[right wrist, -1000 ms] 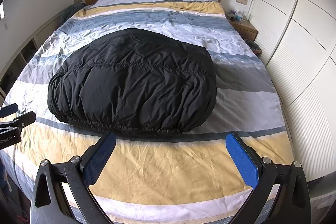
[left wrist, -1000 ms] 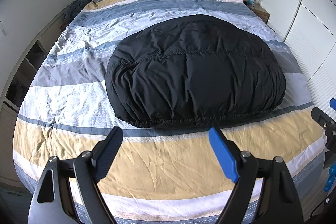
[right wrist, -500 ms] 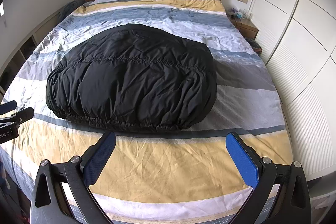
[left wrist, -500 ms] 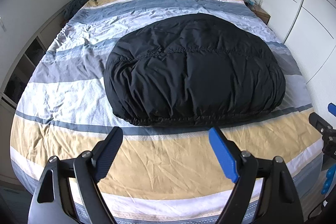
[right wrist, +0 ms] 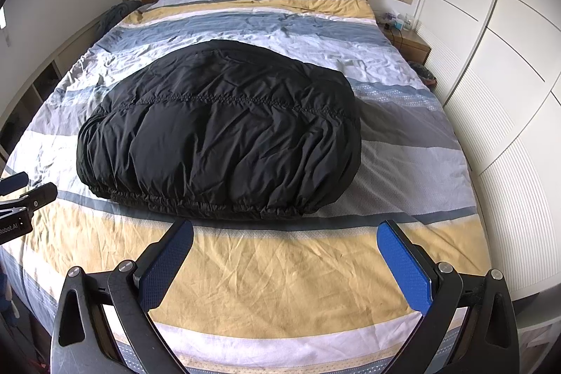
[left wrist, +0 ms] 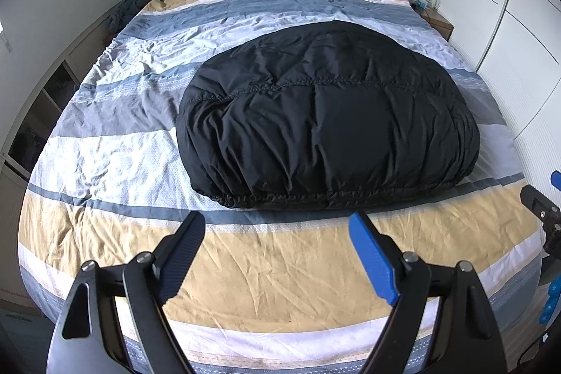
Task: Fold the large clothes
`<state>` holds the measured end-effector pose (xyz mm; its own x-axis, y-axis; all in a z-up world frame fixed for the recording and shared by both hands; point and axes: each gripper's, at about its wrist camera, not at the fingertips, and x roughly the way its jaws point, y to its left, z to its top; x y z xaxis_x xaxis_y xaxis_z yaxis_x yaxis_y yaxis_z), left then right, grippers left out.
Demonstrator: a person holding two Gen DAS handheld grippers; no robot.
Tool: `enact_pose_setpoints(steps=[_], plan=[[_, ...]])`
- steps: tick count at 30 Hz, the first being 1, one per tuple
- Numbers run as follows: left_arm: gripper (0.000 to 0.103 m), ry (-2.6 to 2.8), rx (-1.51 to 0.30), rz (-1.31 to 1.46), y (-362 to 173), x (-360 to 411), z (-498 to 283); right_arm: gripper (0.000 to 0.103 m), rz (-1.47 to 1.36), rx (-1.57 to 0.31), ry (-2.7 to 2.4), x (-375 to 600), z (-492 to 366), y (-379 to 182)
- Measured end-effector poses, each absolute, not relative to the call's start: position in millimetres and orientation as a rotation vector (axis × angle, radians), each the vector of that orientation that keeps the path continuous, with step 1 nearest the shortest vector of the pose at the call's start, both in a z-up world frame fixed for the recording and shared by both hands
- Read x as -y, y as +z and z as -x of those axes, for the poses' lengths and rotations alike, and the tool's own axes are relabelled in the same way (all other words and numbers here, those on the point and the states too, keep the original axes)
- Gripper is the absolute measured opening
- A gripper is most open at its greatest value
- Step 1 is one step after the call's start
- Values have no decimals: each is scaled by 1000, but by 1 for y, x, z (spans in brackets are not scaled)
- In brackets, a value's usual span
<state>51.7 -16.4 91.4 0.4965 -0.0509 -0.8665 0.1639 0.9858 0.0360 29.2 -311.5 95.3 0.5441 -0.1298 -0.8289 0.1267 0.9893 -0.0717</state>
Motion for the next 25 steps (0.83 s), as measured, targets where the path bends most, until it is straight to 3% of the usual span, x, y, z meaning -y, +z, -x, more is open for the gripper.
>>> enact_pose_setpoints(steps=[25], plan=[[84,-130,-1028,-141,92,22,-48,103,-6,-996,-157,308,-28,92]])
